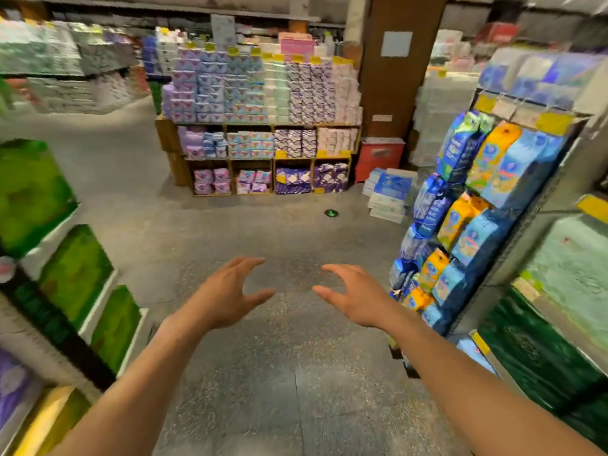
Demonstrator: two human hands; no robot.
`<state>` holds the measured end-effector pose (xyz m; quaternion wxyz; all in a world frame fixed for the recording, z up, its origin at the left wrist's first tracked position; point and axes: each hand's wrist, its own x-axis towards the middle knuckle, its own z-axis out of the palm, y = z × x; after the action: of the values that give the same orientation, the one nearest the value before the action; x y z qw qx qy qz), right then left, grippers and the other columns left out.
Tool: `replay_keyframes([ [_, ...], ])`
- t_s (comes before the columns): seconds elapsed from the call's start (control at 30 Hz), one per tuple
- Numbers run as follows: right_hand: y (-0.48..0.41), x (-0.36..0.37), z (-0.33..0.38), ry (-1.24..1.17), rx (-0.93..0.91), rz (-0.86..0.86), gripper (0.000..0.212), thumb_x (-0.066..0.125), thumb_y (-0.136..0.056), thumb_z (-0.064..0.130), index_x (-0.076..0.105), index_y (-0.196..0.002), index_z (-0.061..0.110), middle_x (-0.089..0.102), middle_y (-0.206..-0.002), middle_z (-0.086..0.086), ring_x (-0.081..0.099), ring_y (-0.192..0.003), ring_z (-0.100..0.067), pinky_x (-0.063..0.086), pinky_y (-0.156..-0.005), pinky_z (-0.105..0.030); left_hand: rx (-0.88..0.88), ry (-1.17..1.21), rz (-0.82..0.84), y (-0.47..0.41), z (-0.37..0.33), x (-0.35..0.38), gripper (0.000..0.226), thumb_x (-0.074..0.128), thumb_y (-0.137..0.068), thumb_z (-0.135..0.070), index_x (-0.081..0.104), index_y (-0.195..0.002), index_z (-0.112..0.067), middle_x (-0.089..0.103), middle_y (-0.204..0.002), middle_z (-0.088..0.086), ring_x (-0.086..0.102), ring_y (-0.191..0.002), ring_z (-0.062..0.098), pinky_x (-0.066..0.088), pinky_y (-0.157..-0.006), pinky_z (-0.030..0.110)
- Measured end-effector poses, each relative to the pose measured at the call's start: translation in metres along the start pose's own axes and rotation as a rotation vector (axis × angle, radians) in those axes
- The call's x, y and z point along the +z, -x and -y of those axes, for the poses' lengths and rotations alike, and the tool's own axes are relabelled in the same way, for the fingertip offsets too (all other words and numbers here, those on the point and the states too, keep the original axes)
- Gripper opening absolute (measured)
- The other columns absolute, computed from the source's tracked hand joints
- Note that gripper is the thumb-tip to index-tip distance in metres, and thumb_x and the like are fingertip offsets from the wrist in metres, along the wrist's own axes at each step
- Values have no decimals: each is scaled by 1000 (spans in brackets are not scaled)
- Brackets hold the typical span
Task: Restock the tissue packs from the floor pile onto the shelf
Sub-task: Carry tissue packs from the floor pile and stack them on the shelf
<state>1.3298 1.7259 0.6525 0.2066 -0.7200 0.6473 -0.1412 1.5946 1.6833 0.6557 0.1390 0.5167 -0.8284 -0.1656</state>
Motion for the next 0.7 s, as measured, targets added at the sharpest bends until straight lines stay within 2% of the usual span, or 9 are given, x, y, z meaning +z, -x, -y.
replay_keyframes([
  [0.07,-47,-22,-10,26,29,-39,65,52,-98,55,41,-152,20,41,-157,-1,34,-145,-19,27,-115,-29,46,9,29,-69,11,-4,111,34,-65,-96,41,-148,-24,39,-155,3,37,-142,19,27,-117,31],
  [0.13,-91,-43,-25,55,59,-78,63,53,-98,54,44,-150,19,43,-155,-2,34,-145,-20,24,-116,-28,97,-4,37,-141,21,-4,130,16,-52,-105,43,-147,-22,34,-158,9,31,-146,21,22,-118,30],
  [0.2,-130,-58,-47,56,133,-76,71,47,-94,65,44,-151,22,41,-156,-2,31,-147,-21,23,-119,-33,144,-38,75,-207,23,-4,121,22,-56,-100,42,-148,-24,25,-161,11,26,-148,22,20,-118,29],
  [0.23,-146,-64,-60,54,172,-62,84,37,-87,79,42,-151,25,38,-159,-2,28,-149,-22,22,-121,-37,170,-48,98,-238,21,-2,117,23,-57,-97,41,-148,-26,22,-163,10,24,-149,22,20,-119,28],
  [0.27,-163,-68,-75,55,194,-59,101,24,-75,92,40,-152,28,34,-161,-3,24,-150,-23,22,-123,-42,190,-49,124,-269,20,2,120,21,-56,-99,39,-149,-27,19,-164,9,23,-149,21,19,-119,28],
  [0.33,-198,-76,-111,43,254,-74,119,8,-59,97,36,-154,30,30,-163,-3,21,-152,-23,20,-124,-44,224,-40,164,-330,17,15,130,9,-50,-105,34,-151,-28,19,-164,5,23,-149,19,18,-119,26],
  [0.47,-279,-98,-188,-6,366,-165,111,16,-66,89,36,-155,25,35,-161,-1,26,-149,-18,20,-122,-32,301,5,213,-454,8,49,127,9,-54,-103,20,-156,-28,26,-162,-2,25,-148,13,17,-118,22],
  [0.57,-360,-125,-247,-62,411,-175,114,15,-65,93,34,-155,24,35,-161,1,27,-149,-17,23,-122,-34,302,21,244,-553,0,66,123,13,-55,-101,17,-156,-30,25,-162,-5,24,-148,12,20,-118,26],
  [0.7,-476,-185,-304,-62,425,-178,105,22,-73,90,33,-155,25,34,-161,4,28,-149,-18,26,-121,-38,257,52,249,-679,-8,62,110,30,-65,-89,14,-157,-31,25,-162,-6,27,-146,13,22,-116,25],
])
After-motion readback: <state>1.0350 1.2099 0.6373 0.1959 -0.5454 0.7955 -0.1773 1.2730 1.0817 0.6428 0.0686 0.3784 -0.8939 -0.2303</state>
